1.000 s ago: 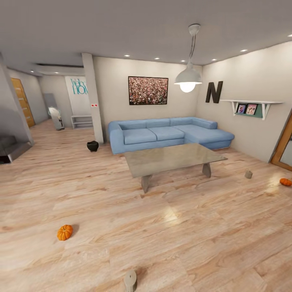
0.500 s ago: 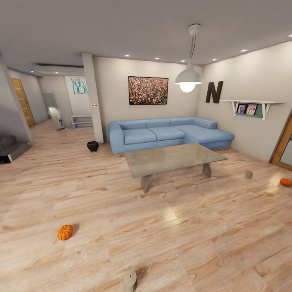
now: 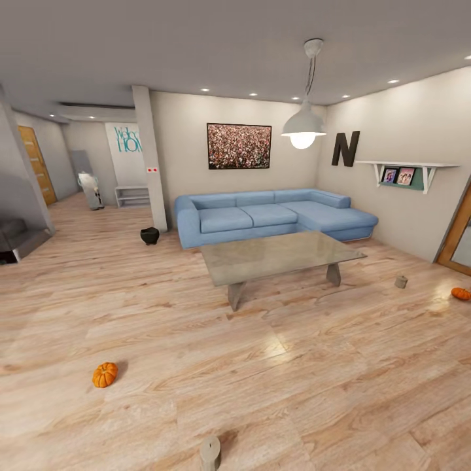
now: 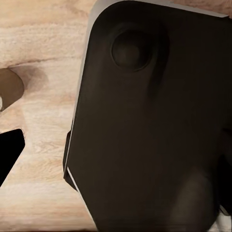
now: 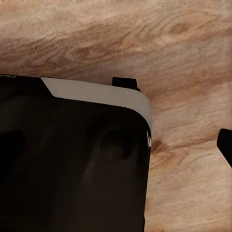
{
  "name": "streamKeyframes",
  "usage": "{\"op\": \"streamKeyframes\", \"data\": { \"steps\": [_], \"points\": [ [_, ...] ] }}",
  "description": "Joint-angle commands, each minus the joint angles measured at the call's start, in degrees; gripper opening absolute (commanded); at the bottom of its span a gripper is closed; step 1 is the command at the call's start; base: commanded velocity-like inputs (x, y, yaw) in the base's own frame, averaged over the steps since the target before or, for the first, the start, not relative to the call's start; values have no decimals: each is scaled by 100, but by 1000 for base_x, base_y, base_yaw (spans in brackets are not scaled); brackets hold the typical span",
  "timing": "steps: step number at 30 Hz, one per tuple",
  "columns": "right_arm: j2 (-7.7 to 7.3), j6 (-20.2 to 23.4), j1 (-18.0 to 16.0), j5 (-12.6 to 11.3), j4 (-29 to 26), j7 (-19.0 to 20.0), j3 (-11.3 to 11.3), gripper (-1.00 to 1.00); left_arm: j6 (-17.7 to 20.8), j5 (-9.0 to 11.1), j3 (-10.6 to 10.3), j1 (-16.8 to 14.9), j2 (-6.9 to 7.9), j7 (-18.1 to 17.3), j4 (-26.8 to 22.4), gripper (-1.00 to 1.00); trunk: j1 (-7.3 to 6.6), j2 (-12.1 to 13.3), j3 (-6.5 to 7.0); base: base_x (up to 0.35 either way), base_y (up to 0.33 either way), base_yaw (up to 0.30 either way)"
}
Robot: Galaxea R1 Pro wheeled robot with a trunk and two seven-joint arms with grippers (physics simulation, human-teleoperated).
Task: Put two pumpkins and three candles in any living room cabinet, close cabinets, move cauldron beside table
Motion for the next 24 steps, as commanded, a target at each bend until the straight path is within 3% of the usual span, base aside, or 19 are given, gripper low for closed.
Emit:
{"op": "streamKeyframes", "data": {
  "steps": [1, 5, 8, 9, 10, 12, 13, 24],
  "points": [
    [-1, -3, -3, 48, -1, -3, -1, 100, 199, 22, 23, -8, 0, 23, -4, 100, 0, -3, -6, 0, 0, 0],
    [-1, -4, -3, 48, -6, -2, -1, 100, 636, 21, 22, -92, -8, 44, -128, 100, 0, -3, -6, 0, 0, 0],
    [-1, -2, -3, 48, -17, -2, -1, 100, 1235, 14, 22, -289, -77, 196, -656, 100, 0, -3, -6, 0, 0, 0],
    [-1, -1, -3, 48, -21, -5, -1, 100, 1452, 13, 22, -326, -129, 312, -858, 100, 0, -3, -6, 0, 0, 0],
    [-1, 6, -3, 48, -31, -10, -1, 100, 1831, 9, 17, -369, -287, 588, -1247, 100, 0, -3, -6, 0, 0, 0],
    [-4, 8, -3, 48, -59, -18, 0, 100, 2036, 6, 11, -411, -413, 777, -1503, 100, 0, -3, -6, 0, 0, 0],
    [-2, 14, -3, 48, -138, -24, 2, 100, 2229, 4, 2, -575, -579, 940, -1731, 100, 0, -3, -6, 0, 0, 0],
    [-1, 19, -3, 48, -229, -59, 5, 100, 2609, 3, -13, -1660, -937, 982, -1917, 100, 0, -3, -6, 0, 0, 0]
  ]
}}
